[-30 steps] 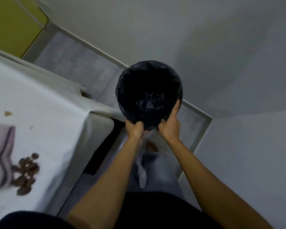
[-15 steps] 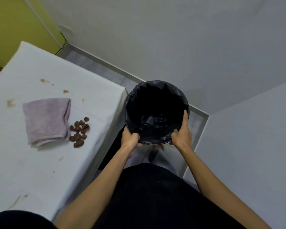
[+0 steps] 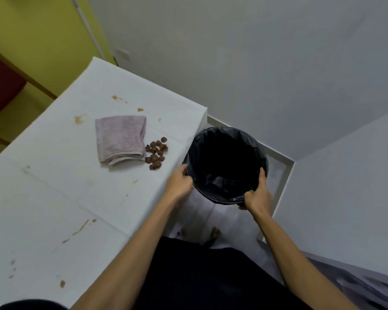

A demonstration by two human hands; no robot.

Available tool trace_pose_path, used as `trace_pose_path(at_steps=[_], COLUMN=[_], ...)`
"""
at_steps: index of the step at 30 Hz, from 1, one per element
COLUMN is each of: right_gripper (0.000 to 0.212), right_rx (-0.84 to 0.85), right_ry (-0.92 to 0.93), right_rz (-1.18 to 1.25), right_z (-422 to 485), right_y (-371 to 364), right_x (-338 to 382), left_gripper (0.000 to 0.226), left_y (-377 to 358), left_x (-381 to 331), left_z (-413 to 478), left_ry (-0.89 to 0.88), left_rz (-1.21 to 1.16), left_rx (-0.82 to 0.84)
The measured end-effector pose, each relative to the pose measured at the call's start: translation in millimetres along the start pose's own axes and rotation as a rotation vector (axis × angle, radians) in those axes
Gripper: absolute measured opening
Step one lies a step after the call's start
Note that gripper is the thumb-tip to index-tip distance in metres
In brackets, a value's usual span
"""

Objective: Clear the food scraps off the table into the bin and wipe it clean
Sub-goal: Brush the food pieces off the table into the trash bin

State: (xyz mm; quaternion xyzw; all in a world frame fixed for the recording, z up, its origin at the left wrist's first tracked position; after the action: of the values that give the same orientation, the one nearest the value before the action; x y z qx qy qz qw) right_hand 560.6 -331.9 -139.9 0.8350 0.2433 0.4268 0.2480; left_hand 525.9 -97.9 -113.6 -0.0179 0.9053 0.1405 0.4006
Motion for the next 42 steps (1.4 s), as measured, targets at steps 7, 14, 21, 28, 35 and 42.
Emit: trace_pose_path(at_steps=[7, 14, 21, 28, 35, 42], right_gripper=[0.096, 0.093, 0.097, 0.101, 0.095, 0.101], right_rx=[-0.011, 0.017, -0.023, 0.045, 0.073, 0.041], right_ry=[0.008, 0.045, 0.032, 0.000, 0.022, 0.041], right_rz=[-0.041, -0.037, -0.064, -0.068, -0.071, -0.035], right_z=[-6, -5, 5, 2, -4, 7], right_y=[-13, -27, -44, -70, -79, -72], right_x=[-1, -10, -41, -55, -56, -60], left_gripper=[0.036, 0.078, 0.077, 0.069, 0.067, 0.068], left_y=[118, 151, 155, 175, 158, 136], left_x=[-49, -45, -30, -31, -16, -14], left_z=[-3, 57, 69, 53, 47, 47], left_ry=[-0.233, 0.131, 0.158, -0.035, -0.099, -0.129], left_rz=[0.050, 0.627, 0.666, 0.694, 0.745, 0.754], left_rx=[-0.511, -0.610, -0.542, -0.685, -0.574, -0.551])
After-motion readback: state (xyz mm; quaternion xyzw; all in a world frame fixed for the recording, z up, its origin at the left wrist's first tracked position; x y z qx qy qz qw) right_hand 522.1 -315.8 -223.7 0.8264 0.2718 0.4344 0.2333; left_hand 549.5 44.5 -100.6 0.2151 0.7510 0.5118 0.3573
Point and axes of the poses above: each hand's wrist, its own z-axis towards the middle knuckle, its own y-axis out of the back of the hand, x = y × z, the point moved 3 cm from there along z, towards the middle knuckle, and after that the axes turned 1 degree about x, right-handed, at the moved point
